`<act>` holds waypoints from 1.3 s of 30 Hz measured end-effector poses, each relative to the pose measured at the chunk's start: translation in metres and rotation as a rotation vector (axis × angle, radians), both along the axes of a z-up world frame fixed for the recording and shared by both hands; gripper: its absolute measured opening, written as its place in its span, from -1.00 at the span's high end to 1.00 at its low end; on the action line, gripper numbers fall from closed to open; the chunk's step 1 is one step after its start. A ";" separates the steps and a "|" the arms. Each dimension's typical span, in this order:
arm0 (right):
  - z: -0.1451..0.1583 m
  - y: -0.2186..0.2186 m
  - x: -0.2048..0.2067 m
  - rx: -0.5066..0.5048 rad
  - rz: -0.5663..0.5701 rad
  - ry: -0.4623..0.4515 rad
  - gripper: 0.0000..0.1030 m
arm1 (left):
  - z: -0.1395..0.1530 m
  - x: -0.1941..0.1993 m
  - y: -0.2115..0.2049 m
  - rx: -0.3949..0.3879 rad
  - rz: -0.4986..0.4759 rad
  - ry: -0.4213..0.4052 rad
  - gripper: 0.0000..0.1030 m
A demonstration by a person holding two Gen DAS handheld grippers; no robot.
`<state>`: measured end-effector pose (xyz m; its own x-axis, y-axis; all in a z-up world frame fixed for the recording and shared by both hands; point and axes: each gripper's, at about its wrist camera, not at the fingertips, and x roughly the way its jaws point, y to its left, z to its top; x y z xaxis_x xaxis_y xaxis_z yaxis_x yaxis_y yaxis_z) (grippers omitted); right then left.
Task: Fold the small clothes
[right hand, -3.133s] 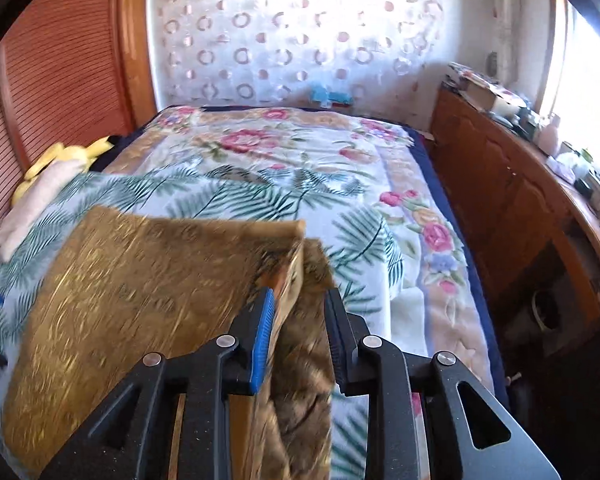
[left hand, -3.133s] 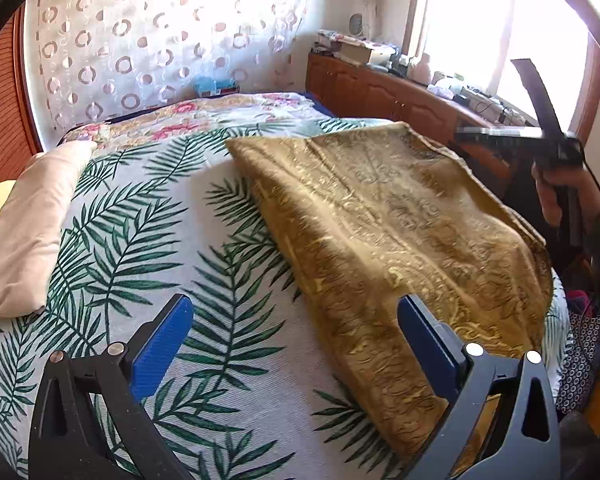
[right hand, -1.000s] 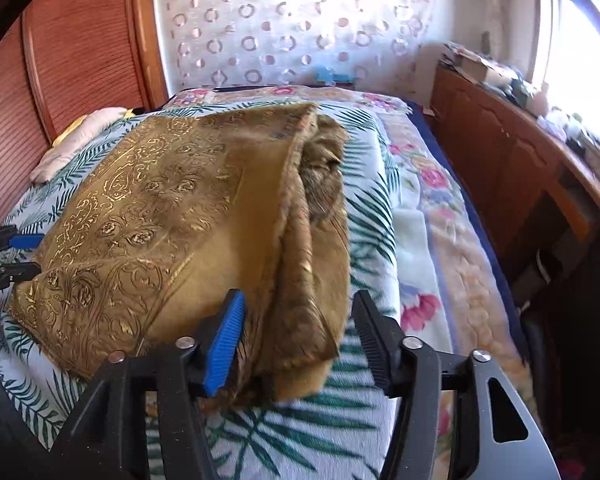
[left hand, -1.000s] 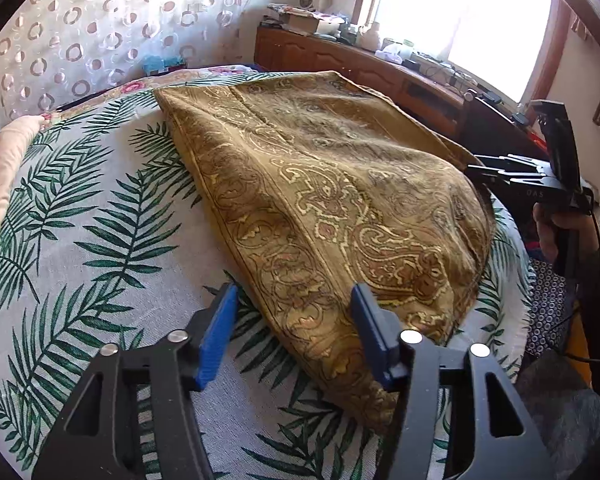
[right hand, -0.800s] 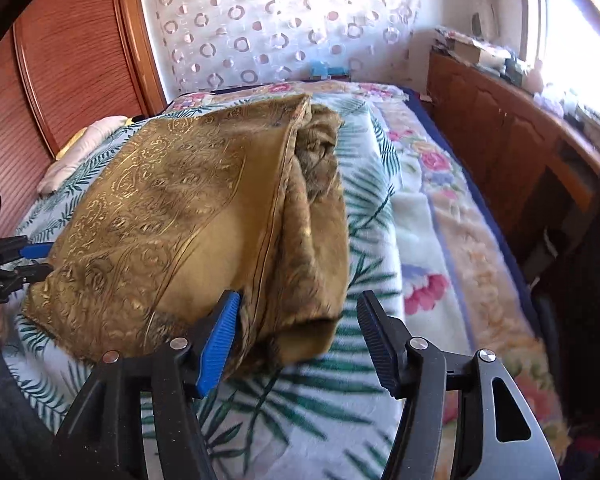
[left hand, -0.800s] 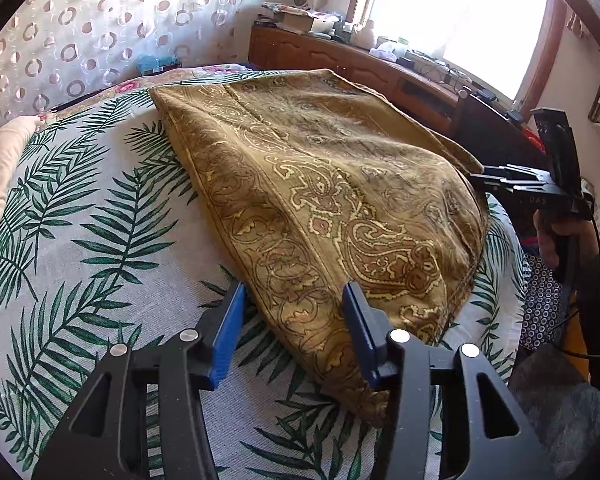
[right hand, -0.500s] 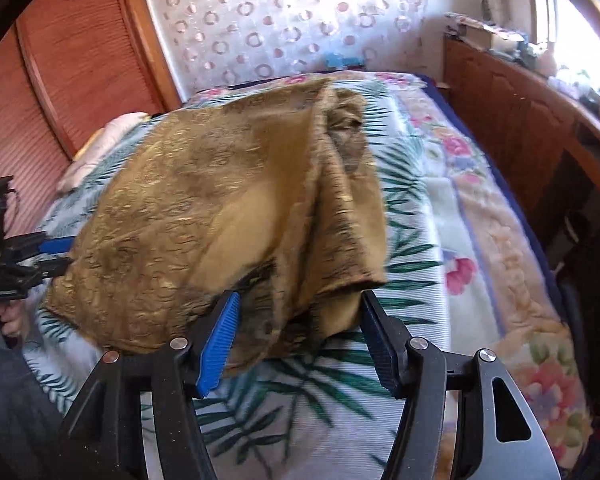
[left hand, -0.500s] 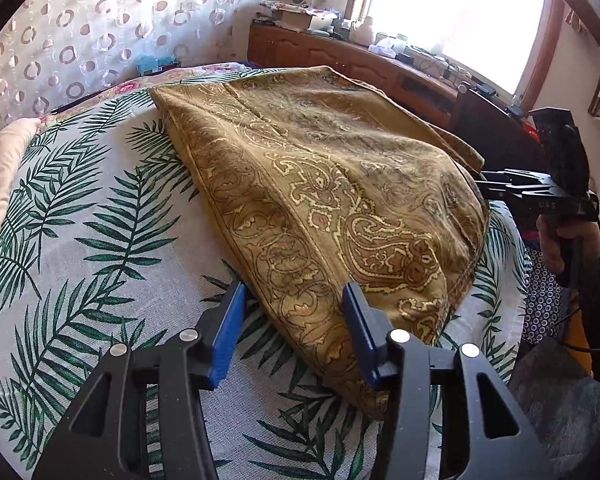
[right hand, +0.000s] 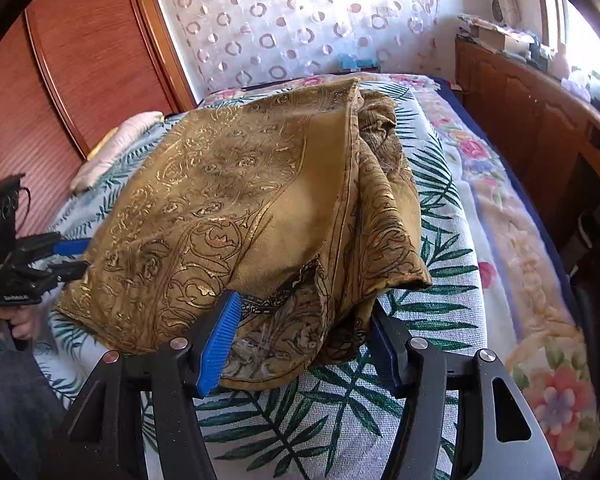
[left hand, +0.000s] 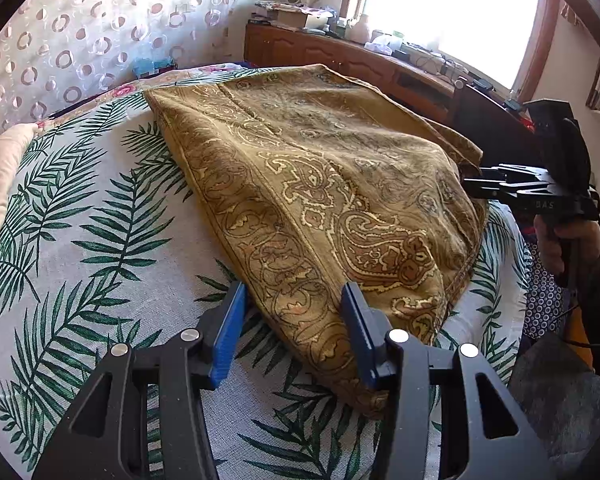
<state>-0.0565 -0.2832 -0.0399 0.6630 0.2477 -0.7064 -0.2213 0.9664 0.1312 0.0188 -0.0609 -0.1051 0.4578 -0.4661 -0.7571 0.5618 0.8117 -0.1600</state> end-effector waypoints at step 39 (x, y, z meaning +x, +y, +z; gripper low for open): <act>-0.005 -0.006 -0.011 -0.023 -0.033 -0.045 0.80 | 0.065 0.020 0.004 -0.185 -0.010 -0.104 0.94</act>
